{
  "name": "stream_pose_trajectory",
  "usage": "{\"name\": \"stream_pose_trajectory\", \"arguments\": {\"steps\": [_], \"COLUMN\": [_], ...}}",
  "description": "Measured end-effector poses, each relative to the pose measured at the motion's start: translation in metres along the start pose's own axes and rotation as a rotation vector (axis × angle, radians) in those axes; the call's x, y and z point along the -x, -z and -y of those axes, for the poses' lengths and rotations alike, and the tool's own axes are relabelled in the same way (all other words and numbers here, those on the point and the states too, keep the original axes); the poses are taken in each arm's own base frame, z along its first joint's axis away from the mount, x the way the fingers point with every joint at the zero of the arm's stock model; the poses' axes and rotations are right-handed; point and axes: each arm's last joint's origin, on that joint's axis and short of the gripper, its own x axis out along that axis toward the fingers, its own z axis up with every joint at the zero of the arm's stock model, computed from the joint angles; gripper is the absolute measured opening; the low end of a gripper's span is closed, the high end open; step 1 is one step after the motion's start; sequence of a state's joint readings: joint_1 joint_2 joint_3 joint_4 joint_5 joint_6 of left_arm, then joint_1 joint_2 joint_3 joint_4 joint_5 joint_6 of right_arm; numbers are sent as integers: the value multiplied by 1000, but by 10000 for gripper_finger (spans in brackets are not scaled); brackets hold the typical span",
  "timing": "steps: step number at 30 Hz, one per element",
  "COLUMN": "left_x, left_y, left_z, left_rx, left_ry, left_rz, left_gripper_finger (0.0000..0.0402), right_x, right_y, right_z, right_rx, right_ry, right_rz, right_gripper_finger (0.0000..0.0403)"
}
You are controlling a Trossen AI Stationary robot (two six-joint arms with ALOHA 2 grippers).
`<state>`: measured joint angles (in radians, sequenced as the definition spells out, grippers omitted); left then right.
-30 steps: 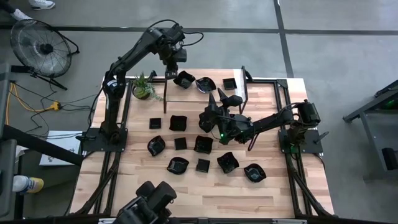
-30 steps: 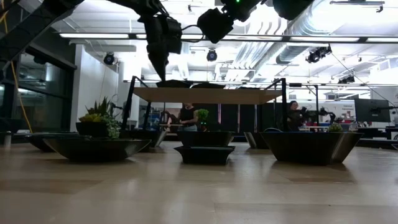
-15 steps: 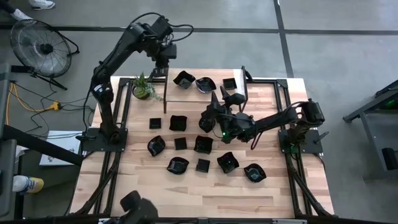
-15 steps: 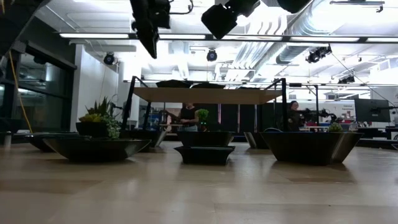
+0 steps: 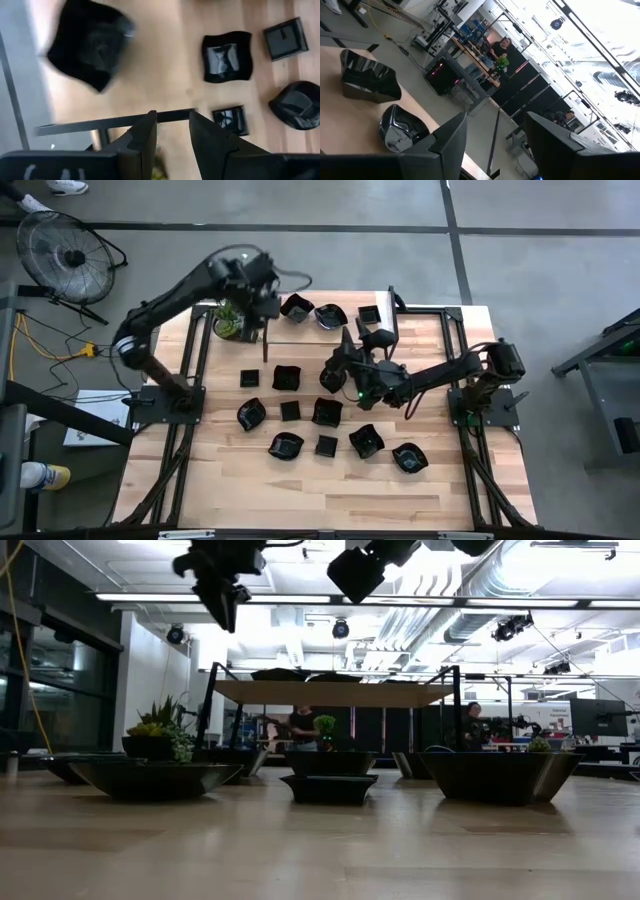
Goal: Pick & Place Mini shaped plates
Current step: Stack the black distorted square plate on top of the black distorted square plate on the shelf
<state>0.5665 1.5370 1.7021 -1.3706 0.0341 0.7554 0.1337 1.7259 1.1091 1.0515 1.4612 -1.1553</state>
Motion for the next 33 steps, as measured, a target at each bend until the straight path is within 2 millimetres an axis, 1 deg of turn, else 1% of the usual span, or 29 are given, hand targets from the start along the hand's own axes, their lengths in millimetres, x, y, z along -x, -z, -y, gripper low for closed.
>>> {"name": "stream_pose_trajectory", "arguments": {"steps": [3,8,11,14,16,19,20,22,26,28,33], "left_x": [-10,-17,-17,-18,-20,-26,-29,-38,-61,-73,-97], "left_y": [9,24,34,41,44,45,45,44,39,39,37], "left_z": [28,73,96,113,122,131,134,138,144,147,152], "left_rx": [-15,-32,-49,-48,-64,-93,-106,-132,-197,-222,-269], "left_ry": [-11,-56,-112,-160,-172,-180,-180,-178,-172,-161,-138], "left_rz": [45,153,202,254,295,355,364,374,371,351,307], "left_gripper_finger": [112,112,112,112,112,112,112,112,112,112,112], "right_x": [0,3,7,12,15,15,15,15,17,18,20], "right_y": [-2,-4,5,21,34,50,56,67,87,95,116], "right_z": [7,24,35,52,66,88,93,100,104,101,89], "right_rx": [-7,-19,-42,-108,-184,-307,-325,-334,-291,-284,-279], "right_ry": [-1,-27,-79,-166,-282,-535,-592,-653,-679,-686,-695], "right_rz": [0,27,74,103,121,118,101,61,-27,-72,-136], "right_gripper_finger": [194,194,194,194,194,194,194,194,194,194,194]}}
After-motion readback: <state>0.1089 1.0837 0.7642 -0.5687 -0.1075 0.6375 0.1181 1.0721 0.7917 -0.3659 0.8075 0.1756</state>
